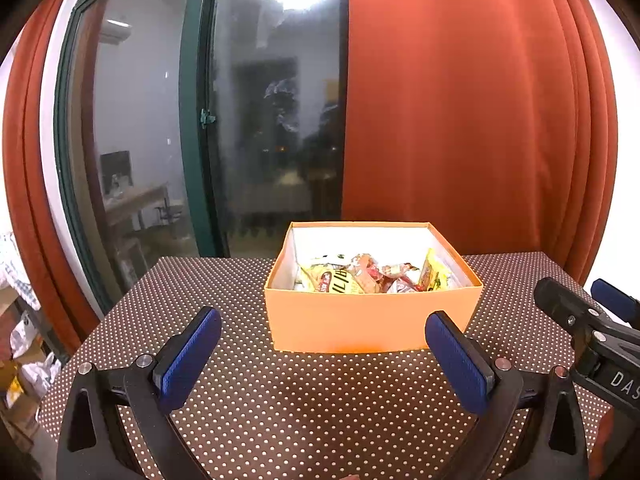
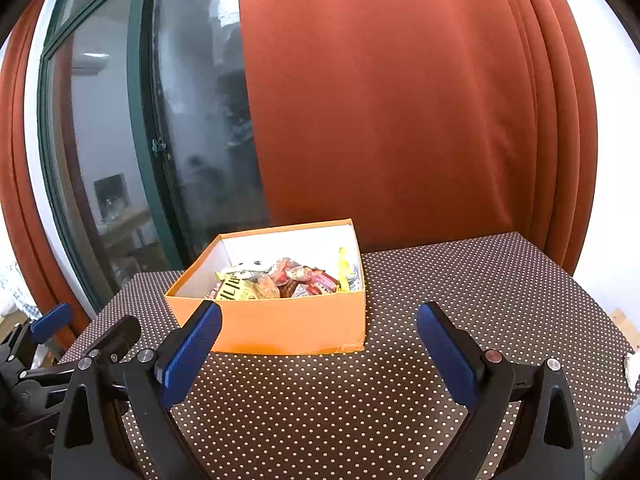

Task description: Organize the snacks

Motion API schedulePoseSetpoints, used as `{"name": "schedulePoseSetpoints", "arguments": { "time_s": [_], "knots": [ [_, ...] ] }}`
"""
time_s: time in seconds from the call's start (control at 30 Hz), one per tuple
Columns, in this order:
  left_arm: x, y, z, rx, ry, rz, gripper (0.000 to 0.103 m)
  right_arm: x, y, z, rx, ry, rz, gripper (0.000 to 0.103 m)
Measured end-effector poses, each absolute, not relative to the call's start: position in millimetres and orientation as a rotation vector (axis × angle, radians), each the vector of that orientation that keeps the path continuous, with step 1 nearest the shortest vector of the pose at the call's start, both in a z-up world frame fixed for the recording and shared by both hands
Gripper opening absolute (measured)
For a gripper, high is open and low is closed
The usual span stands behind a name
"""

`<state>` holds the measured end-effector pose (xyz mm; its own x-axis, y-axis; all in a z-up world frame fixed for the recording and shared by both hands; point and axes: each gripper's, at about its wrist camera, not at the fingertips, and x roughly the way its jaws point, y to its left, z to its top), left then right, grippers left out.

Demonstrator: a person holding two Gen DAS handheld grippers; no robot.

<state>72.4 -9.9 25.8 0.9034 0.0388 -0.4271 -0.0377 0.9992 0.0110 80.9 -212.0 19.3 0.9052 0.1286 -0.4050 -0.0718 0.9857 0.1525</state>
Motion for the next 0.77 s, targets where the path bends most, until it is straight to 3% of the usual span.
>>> {"name": "schedulePoseSetpoints", "arguments": {
  "time_s": [0.77],
  "knots": [
    [66.9, -8.8, 21.8, -0.004, 0.427, 0.069, 0.102, 78.2, -208.7, 12.5, 0.115, 0.463, 0.118, 0.099]
  ]
}}
